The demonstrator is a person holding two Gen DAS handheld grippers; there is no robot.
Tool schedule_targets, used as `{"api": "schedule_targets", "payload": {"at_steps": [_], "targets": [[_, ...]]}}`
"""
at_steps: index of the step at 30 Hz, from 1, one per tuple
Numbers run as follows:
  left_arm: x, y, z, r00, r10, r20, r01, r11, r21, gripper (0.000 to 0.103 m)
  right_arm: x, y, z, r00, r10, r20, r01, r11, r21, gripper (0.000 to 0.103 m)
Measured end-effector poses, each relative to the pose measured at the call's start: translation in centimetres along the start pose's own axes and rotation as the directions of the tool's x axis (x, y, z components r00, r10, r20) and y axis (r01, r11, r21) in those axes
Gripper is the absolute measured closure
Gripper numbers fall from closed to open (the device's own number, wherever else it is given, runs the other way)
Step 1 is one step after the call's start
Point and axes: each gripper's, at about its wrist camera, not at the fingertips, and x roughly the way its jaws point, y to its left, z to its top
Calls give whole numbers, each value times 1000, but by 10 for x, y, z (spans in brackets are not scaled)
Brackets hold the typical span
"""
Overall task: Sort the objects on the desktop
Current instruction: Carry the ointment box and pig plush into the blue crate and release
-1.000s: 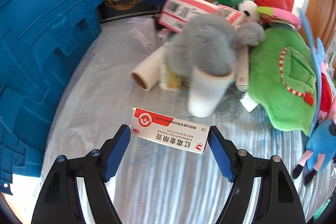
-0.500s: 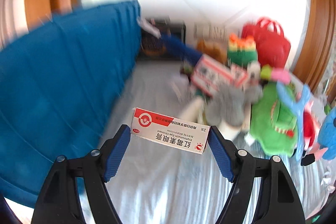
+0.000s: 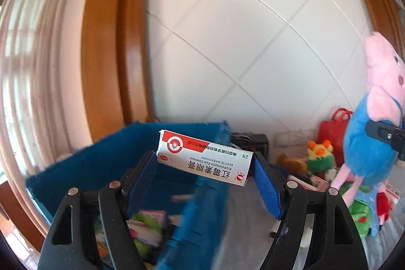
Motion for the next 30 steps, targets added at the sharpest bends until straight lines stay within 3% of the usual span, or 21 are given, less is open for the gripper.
{"api": "schedule_targets", "payload": {"at_steps": [6, 13, 15, 18, 22, 30], "targets": [[34, 79, 3, 992, 122, -30, -123, 992, -39, 28, 55, 109, 28, 989, 143, 26, -140, 986, -88, 28], [76, 146, -19, 971, 199, -129, -206, 978, -43, 27, 134, 210, 22, 985, 169, -33, -172, 964, -202, 27], [85, 161, -20, 974, 167, -154, -179, 981, -73, 27, 151, 229, 20, 986, 156, -52, -164, 957, -239, 27], [86, 168, -19, 964, 225, -138, -232, 972, -38, 26, 163, 249, 15, 986, 142, -87, -161, 947, -279, 26], [91, 174, -24, 962, 200, -186, -214, 975, -57, 23, 157, 251, 10, 988, 123, -98, -148, 942, -303, 25], [84, 167, -20, 962, 196, -191, -208, 977, -46, 12, 151, 243, 15, 988, 97, -119, -129, 943, -308, 18]]}}
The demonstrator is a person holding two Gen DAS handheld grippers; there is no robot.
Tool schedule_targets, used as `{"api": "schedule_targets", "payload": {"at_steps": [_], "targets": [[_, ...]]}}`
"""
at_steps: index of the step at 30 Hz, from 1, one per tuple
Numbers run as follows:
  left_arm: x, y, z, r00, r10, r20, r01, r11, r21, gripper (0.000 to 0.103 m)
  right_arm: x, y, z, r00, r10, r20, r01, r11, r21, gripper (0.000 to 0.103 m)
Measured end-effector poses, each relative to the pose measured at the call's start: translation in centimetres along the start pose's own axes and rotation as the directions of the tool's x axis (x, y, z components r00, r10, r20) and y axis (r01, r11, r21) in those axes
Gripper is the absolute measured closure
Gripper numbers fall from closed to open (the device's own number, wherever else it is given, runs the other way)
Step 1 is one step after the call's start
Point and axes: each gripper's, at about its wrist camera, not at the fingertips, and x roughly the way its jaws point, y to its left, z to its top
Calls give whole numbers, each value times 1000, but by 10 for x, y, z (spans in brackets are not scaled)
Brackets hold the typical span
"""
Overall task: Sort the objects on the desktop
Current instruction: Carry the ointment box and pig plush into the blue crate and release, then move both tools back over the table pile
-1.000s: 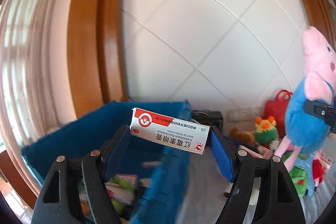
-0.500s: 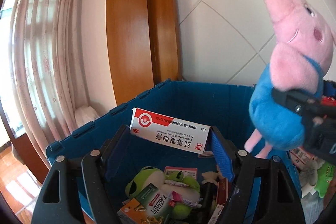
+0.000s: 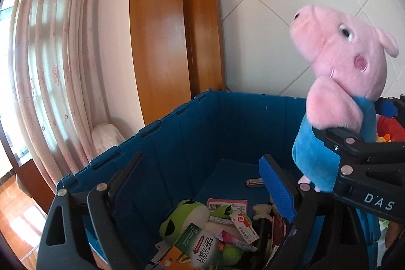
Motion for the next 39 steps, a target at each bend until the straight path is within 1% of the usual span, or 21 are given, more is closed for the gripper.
{"api": "schedule_targets", "payload": {"at_steps": [2, 5, 9, 10, 14, 23, 27, 29, 32, 35, 39], "targets": [[-3, 1, 1, 1000, 2, -1, -2, 1000, 2, 12, -2, 1, 0, 1000, -15, 4, 15, 1000, -6, 16], [-7, 1, 2, 1000, -2, -2, 2, 1000, -4, 12, -6, 1, 0, 999, -32, 19, 32, 999, -14, 8], [-11, 4, 0, 1000, 0, -9, 0, 1000, -9, 12, -14, 3, 1, 998, -44, 37, 44, 999, -16, 3], [-13, 5, -1, 1000, 0, -9, -1, 1000, -10, 12, -17, 2, 1, 998, -47, 45, 48, 999, -15, 1], [-22, 7, -3, 1000, 0, -6, 0, 1000, -20, 12, -34, -1, -3, 996, -50, 76, 50, 999, -5, 0], [-51, 8, -8, 999, -52, 14, 53, 996, -74, 12, -83, -24, -26, 988, -84, 129, 78, 996, 48, 0], [-65, -4, -7, 995, -97, 35, 100, 992, -73, 12, -107, -46, -43, 987, -95, 129, 85, 993, 86, 0], [-74, -14, -6, 992, -118, 48, 122, 990, -66, 12, -123, -63, -56, 984, -129, 126, 113, 986, 123, 0], [-89, -33, -3, 983, -171, 72, 175, 983, -55, 12, -144, -90, -74, 976, -186, 117, 165, 972, 170, 0], [-105, -63, 2, 971, -215, 101, 220, 975, -38, 12, -166, -121, -94, 960, -261, 100, 237, 949, 207, 0], [-118, -108, 3, 952, -284, 112, 284, 959, 13, 12, -197, -170, -125, 930, -364, 56, 338, 904, 262, 0]]}}
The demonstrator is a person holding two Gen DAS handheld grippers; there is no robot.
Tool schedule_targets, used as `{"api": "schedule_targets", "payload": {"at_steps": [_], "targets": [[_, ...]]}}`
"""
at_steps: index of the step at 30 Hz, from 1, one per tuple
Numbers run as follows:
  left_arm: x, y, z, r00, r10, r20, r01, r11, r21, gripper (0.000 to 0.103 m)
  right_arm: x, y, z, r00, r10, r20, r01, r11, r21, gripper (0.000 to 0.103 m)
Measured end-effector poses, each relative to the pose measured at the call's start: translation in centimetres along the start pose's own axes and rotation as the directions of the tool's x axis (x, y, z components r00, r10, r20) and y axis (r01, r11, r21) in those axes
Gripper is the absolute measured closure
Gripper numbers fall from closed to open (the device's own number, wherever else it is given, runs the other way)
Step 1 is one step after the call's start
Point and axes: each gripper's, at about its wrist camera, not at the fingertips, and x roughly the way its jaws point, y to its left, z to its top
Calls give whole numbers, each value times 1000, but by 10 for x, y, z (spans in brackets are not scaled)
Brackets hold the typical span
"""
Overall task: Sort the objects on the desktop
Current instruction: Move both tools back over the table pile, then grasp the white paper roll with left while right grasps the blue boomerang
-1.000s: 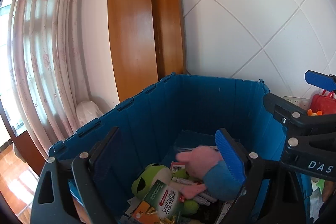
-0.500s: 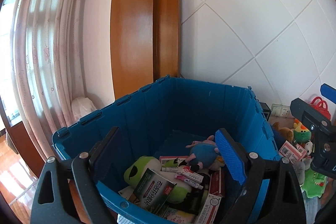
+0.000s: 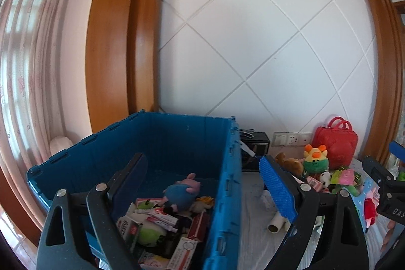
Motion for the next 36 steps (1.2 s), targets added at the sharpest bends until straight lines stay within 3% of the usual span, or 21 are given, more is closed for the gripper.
{"api": "schedule_targets", "payload": {"at_steps": [5, 8, 11, 15, 19, 22, 26, 29, 33, 36], "targets": [[11, -66, -6, 993, -115, -25, 116, 992, 50, 12, -12, -90, -24, 986, -151, -70, 155, 986, 61, 0], [29, -103, -18, 983, -169, -67, 173, 983, 59, 12, -16, -146, -43, 964, -231, -132, 244, 966, 88, 0], [57, -140, -37, 969, -195, -152, 206, 977, 61, 12, -20, -198, -65, 927, -316, -201, 341, 935, 101, 0], [97, -185, -74, 943, -197, -267, 220, 974, 59, 12, -20, -270, -101, 876, -365, -317, 422, 896, 135, 0], [131, -223, -120, 914, -167, -369, 211, 974, 83, 12, -6, -333, -144, 828, -333, -451, 451, 874, 182, 0], [154, -247, -158, 884, -137, -448, 198, 976, 92, 12, 12, -363, -175, 783, -316, -536, 462, 872, 160, 0], [184, -268, -203, 831, -91, -549, 169, 981, 93, 21, 35, -392, -213, 738, -286, -611, 462, 875, 149, 0], [199, -279, -229, 802, -66, -593, 147, 985, 88, 21, 50, -407, -232, 724, -232, -649, 444, 878, 181, 0], [214, -288, -244, 785, -36, -619, 123, 988, 99, 21, 74, -419, -248, 712, -159, -684, 414, 882, 226, 0], [226, -294, -250, 780, -15, -626, 108, 988, 110, 21, 92, -417, -249, 722, -102, -684, 375, 889, 263, 0]]}}
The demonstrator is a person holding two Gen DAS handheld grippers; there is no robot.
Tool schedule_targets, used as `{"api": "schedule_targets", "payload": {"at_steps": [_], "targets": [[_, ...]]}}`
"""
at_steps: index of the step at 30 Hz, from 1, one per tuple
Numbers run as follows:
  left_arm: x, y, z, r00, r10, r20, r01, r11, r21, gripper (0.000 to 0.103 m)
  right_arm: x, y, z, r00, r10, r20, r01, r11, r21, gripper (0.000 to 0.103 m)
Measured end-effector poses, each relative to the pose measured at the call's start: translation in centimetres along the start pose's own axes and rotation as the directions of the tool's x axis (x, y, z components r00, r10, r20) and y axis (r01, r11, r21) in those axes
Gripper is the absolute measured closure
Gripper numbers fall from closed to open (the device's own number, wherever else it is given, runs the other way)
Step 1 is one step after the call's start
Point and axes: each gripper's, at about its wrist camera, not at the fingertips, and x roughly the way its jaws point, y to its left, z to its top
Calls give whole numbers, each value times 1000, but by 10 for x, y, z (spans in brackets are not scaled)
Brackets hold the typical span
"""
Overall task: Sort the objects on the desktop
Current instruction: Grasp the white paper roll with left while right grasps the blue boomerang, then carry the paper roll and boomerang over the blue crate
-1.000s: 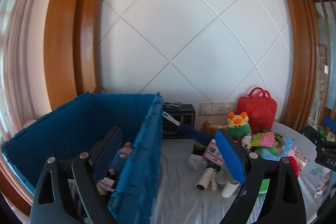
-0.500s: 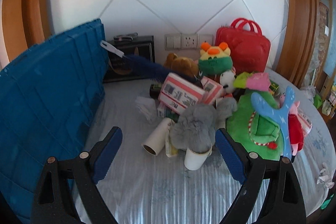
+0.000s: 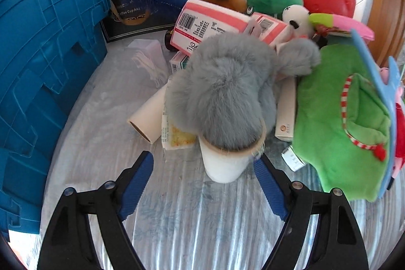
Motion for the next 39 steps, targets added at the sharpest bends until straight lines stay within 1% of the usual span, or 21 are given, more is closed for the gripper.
{"api": "schedule_targets", "payload": {"at_steps": [1, 3, 5, 6, 7, 8, 10, 12, 14, 19, 20, 21, 22, 23, 24, 27, 30, 31, 34, 39], "targets": [[3, -2, 1, 1000, 0, -1, 0, 1000, 1, 22, 3, 7, 3, 1000, 16, -2, -16, 1000, -19, 0], [8, -6, 4, 1000, 3, -1, -3, 1000, 12, 26, 10, 24, 7, 998, 56, -8, -56, 996, -67, 2], [14, -11, 6, 1000, -2, -5, 2, 1000, 27, 36, 16, 39, 10, 996, 91, -19, -93, 991, -100, 15], [16, -13, 6, 1000, -5, -8, 6, 999, 33, 39, 20, 47, 11, 994, 109, -26, -111, 987, -112, 18], [17, -14, 7, 1000, -14, -9, 15, 999, 37, 46, 25, 55, 12, 991, 130, -35, -134, 983, -127, 22], [17, -15, 7, 1000, -25, -8, 26, 999, 40, 52, 28, 61, 13, 989, 142, -38, -146, 980, -138, 25], [18, -17, 9, 999, -33, -5, 34, 998, 49, 55, 34, 75, 14, 984, 170, -47, -176, 970, -165, 27], [19, -20, 10, 999, -33, -2, 33, 998, 62, 55, 39, 87, 14, 981, 186, -54, -193, 962, -195, 27], [21, -20, 12, 999, -34, -2, 35, 997, 63, 56, 45, 98, 14, 981, 184, -56, -192, 955, -227, 27], [20, -21, 13, 999, -38, -4, 38, 998, 58, 56, 58, 122, 15, 987, 157, -45, -163, 938, -307, 27], [18, -21, 13, 999, -38, 1, 38, 998, 58, 56, 62, 126, 15, 987, 155, -51, -163, 934, -317, 30], [17, -21, 13, 999, -37, 6, 37, 998, 58, 56, 68, 130, 16, 982, 174, -72, -188, 929, -318, 35], [16, -20, 14, 999, -36, 12, 35, 998, 57, 56, 75, 131, 16, 976, 199, -93, -218, 928, -302, 46], [14, -19, 15, 999, -35, 18, 34, 998, 55, 56, 80, 131, 17, 970, 219, -109, -241, 929, -279, 52], [12, -18, 15, 999, -34, 21, 33, 998, 52, 56, 81, 130, 17, 967, 228, -114, -251, 933, -258, 52], [1, -13, 16, 998, -30, 47, 27, 999, 44, 57, 67, 126, 14, 971, 226, -79, -239, 940, -244, 53], [-12, -8, 17, 997, -39, 73, 37, 999, 30, 57, 48, 118, 12, 973, 226, -44, -230, 944, -235, 55], [-18, -6, 17, 995, -44, 85, 42, 999, 26, 57, 41, 116, 13, 973, 227, -30, -228, 945, -233, 57], [-40, -3, 16, 989, -50, 138, 46, 998, 32, 57, 16, 111, 13, 973, 231, 19, -220, 947, -234, 61], [-80, 2, 14, 974, -66, 217, 60, 998, 33, 57, -21, 110, 9, 966, 247, 82, -220, 944, -247, 62]]}}
